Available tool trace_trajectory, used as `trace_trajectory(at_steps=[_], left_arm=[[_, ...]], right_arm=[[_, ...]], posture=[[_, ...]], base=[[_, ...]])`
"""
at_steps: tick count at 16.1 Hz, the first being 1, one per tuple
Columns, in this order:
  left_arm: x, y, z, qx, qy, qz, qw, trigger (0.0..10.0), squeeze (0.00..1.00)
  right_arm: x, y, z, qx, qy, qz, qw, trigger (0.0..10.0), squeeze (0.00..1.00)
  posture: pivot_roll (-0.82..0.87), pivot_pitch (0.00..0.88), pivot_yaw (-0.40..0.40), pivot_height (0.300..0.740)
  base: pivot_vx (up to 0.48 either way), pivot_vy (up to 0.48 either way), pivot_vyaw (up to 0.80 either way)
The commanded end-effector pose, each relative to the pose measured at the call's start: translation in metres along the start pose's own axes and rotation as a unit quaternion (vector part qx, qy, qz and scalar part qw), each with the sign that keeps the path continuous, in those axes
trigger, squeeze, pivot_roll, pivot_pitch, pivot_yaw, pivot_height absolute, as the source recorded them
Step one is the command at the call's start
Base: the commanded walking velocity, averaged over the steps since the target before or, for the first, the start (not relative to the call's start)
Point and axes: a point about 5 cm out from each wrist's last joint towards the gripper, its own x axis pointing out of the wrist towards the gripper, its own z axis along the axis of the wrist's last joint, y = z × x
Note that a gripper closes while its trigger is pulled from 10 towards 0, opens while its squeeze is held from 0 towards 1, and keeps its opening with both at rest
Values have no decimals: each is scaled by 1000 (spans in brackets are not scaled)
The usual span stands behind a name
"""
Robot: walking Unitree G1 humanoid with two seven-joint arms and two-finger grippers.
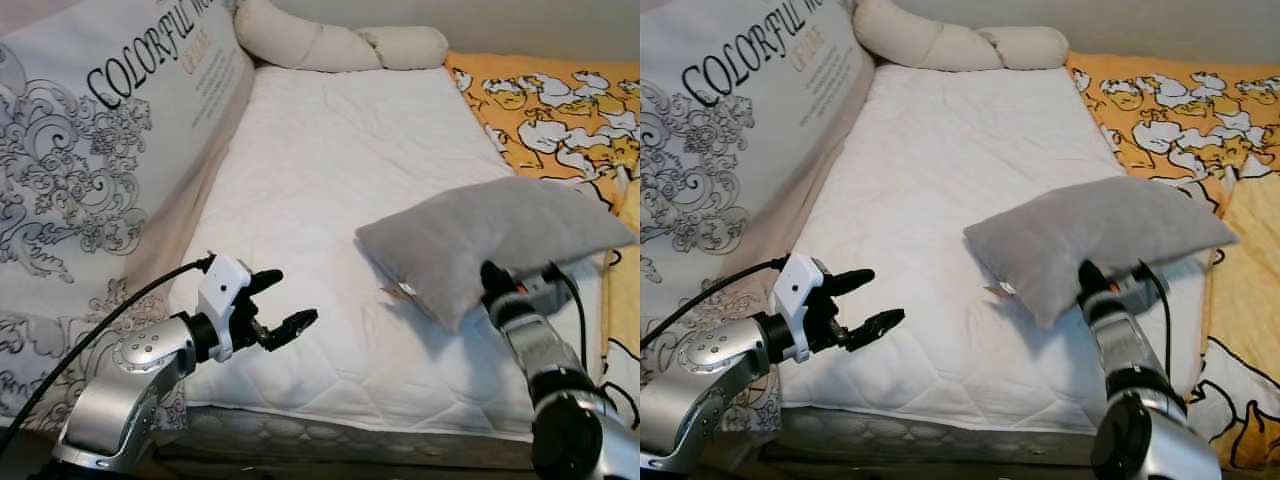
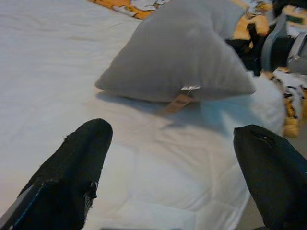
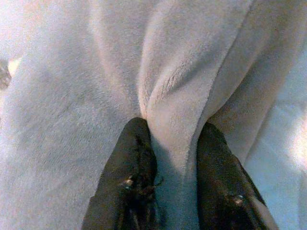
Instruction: Clean up the room
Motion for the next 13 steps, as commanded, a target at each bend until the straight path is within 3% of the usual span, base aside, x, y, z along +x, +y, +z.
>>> trace_trajectory(at_steps=[1, 3, 4, 5, 6, 7, 9, 12, 13], left_arm=[[-2, 7, 2, 14, 0, 30, 999, 10000, 20], [-1, 13, 2, 25, 2, 58, 998, 10000, 27], [1, 21, 3, 26, -1, 92, 995, 10000, 20], [2, 36, 7, 32, -13, 161, 986, 10000, 12], [2, 41, 9, 32, -18, 187, 982, 10000, 16], [-2, 58, 16, 27, -40, 259, 965, 10000, 20], [-9, 71, 24, 24, -67, 312, 947, 10000, 24], [-16, 81, 30, 11, -98, 366, 926, 10000, 20], [-17, 83, 30, 8, -102, 373, 922, 10000, 24]], right_arm=[[8, 22, 0, -36, 20, 16, 999, 0, 0], [12, 37, 2, -41, 21, 42, 998, 0, 0], [16, 57, 5, -47, 27, 71, 996, 0, 0], [20, 86, 6, -72, 38, 127, 989, 0, 0], [20, 95, 5, -80, 43, 145, 985, 0, 0], [19, 121, 4, -102, 64, 208, 971, 0, 0], [9, 159, 5, -119, 95, 307, 939, 0, 0], [-23, 192, 15, -104, 129, 427, 889, 0, 0], [-27, 194, 17, -101, 132, 438, 883, 0, 0]], posture=[[-19, 0, 4, 740], [-19, 0, 4, 740], [-21, 0, 1, 740], [-21, 0, 2, 740], [-24, 0, 4, 740], [-21, 0, 2, 740], [-19, 0, 0, 740], [-15, 0, -8, 740], [-15, 0, -8, 740]], base=[[0, 0, 0], [0, 0, 0], [0, 0, 0], [0, 0, 0], [0, 0, 0], [0, 0, 0], [0, 0, 0], [0, 0, 0], [0, 0, 0]])
